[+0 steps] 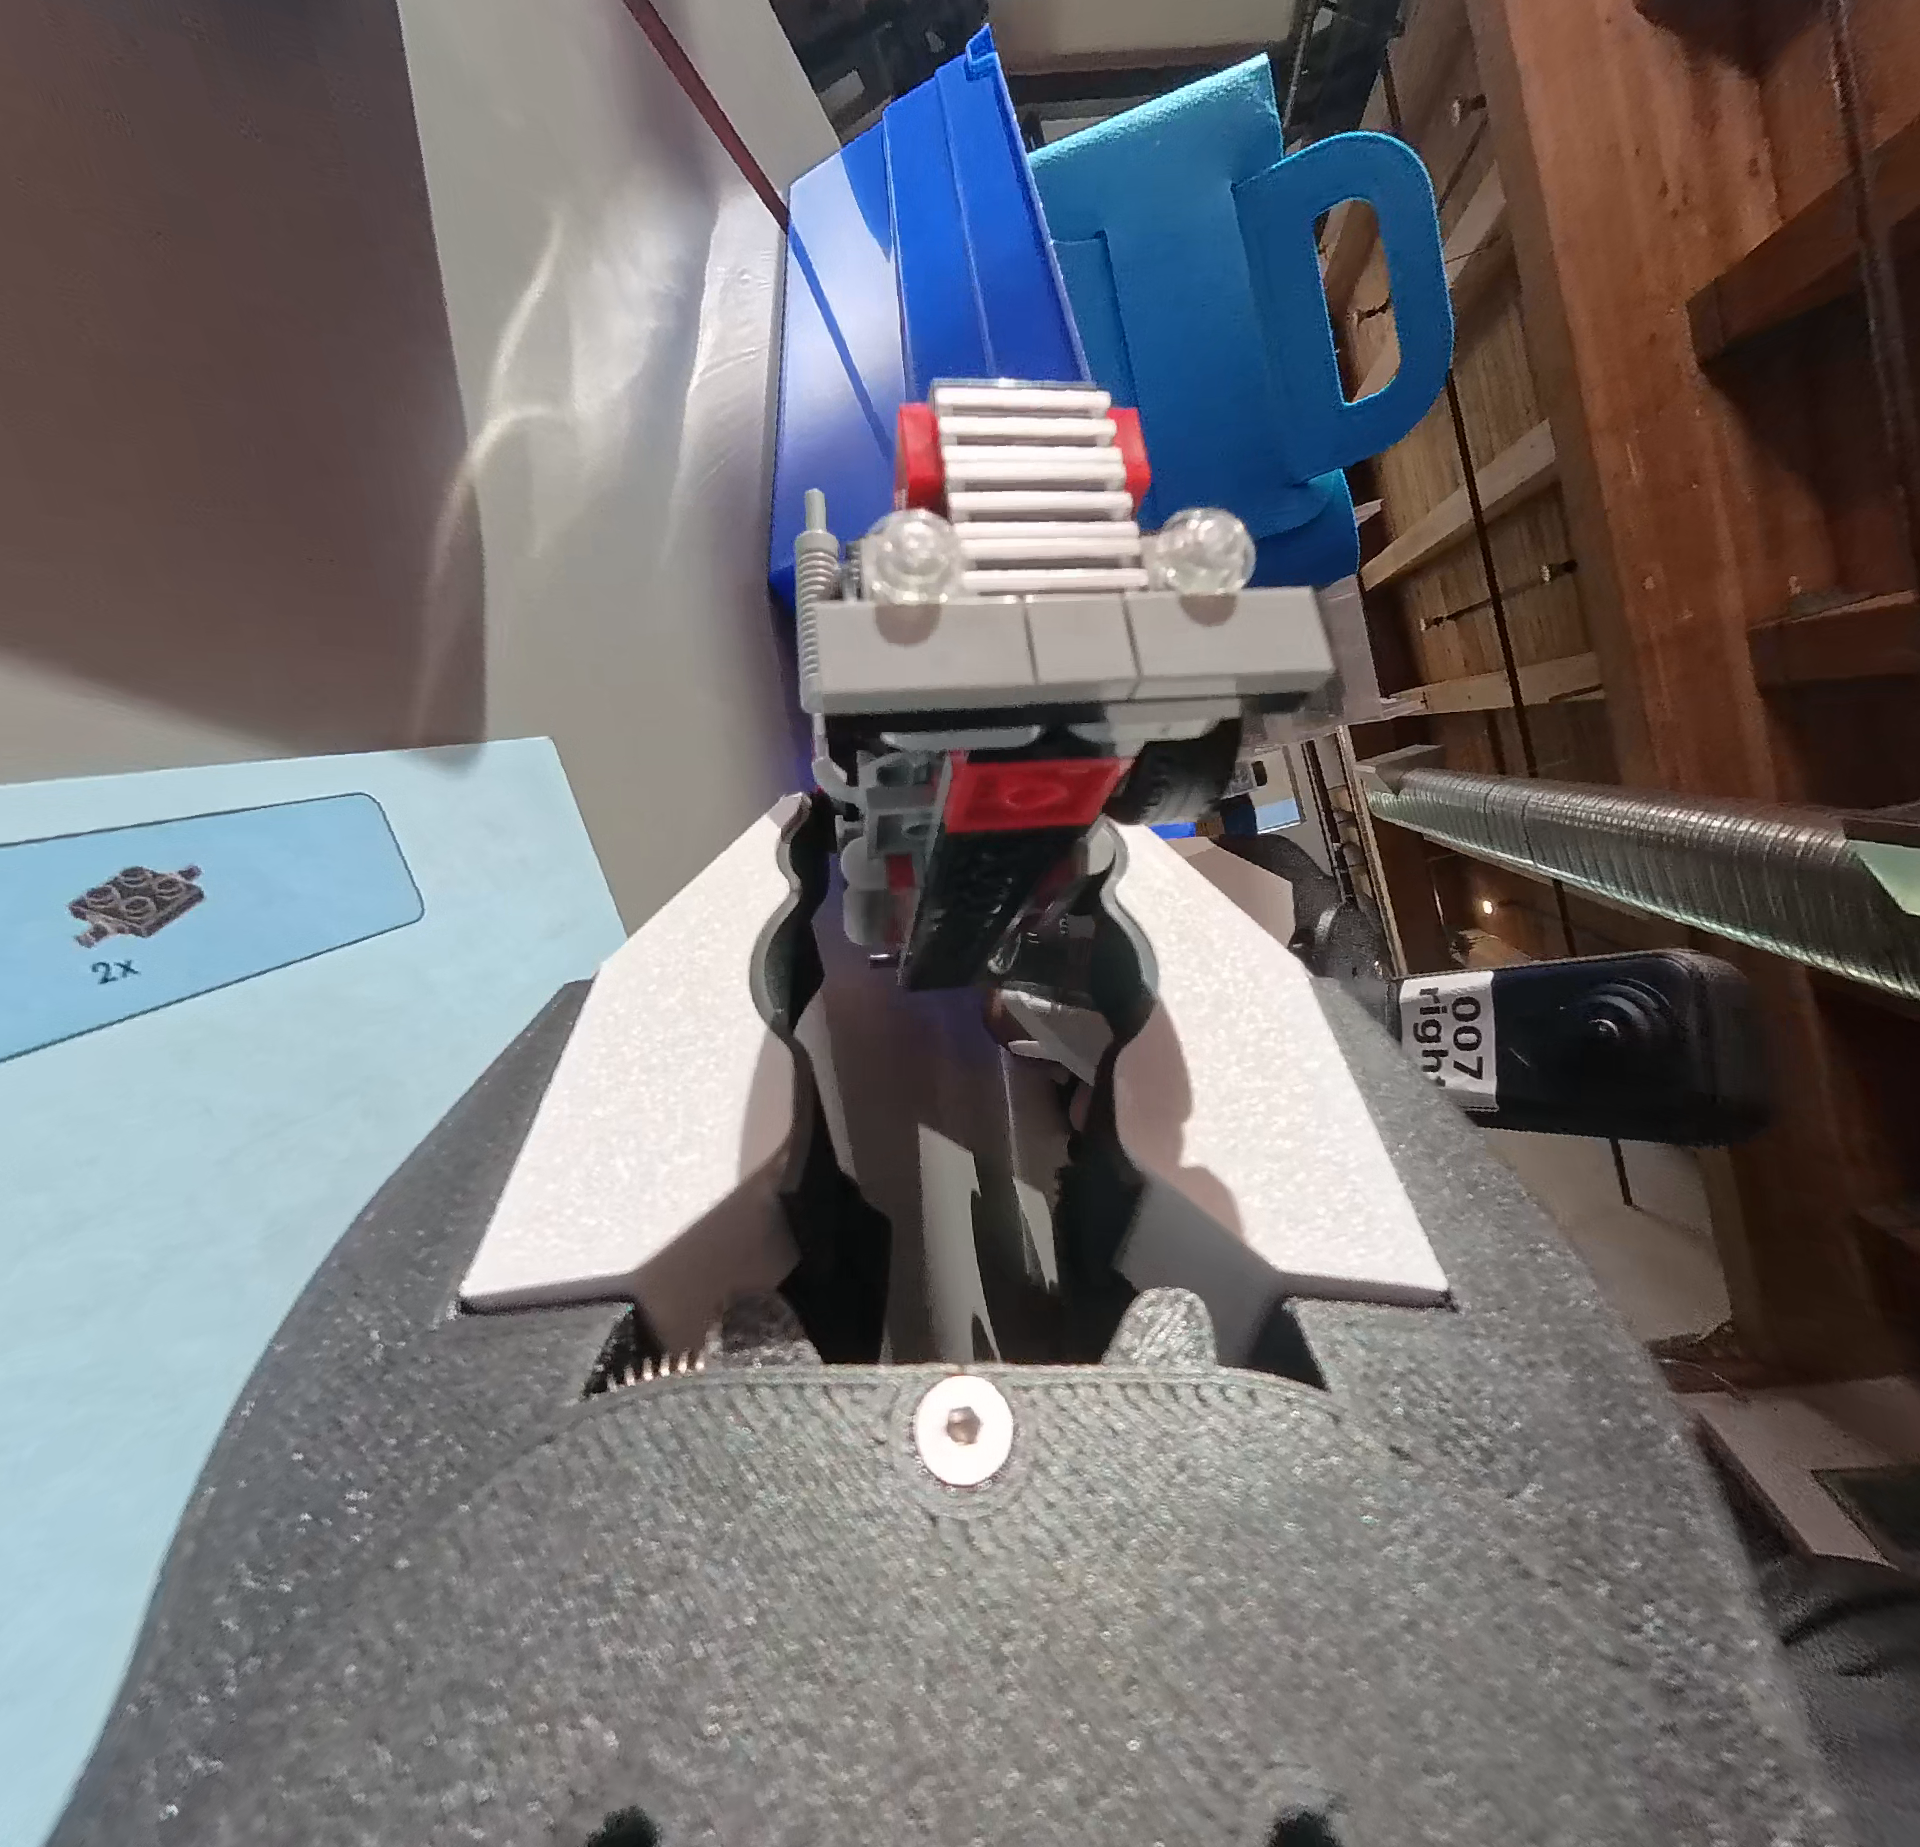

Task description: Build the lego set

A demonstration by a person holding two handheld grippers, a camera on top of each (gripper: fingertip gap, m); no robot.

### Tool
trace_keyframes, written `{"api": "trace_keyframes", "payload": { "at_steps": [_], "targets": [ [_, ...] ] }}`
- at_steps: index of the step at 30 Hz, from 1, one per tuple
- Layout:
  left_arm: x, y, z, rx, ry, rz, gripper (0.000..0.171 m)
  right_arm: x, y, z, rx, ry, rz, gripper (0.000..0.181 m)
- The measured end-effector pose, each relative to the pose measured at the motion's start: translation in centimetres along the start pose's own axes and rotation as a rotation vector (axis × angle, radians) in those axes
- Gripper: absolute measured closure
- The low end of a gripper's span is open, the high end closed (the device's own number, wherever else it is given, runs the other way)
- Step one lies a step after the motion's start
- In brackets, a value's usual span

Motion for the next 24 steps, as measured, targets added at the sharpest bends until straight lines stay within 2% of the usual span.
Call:
{"api": "trace_keyframes", "payload": {
  "at_steps": [7,24],
  "targets": [
    [-0.47,0.21,0.37,-0.002,0.080,-0.034,0.122,0.07,0.03,-0.30,-0.011,0.011,-0.004,0.158],
    [-0.24,0.13,0.16,-0.004,0.040,-0.009,0.122,-0.30,-0.14,-0.11,-0.045,0.033,0.004,0.158]
  ]
}}
Point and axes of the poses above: each gripper's, where its closed fingertips meet, y out along the fingers, z out of its underside, x = y × z across the jaws, the point moved 9 cm from there along -y, back along the fingers, and after that the axes turned 14 degrees about -z, right-handed, at the moved point
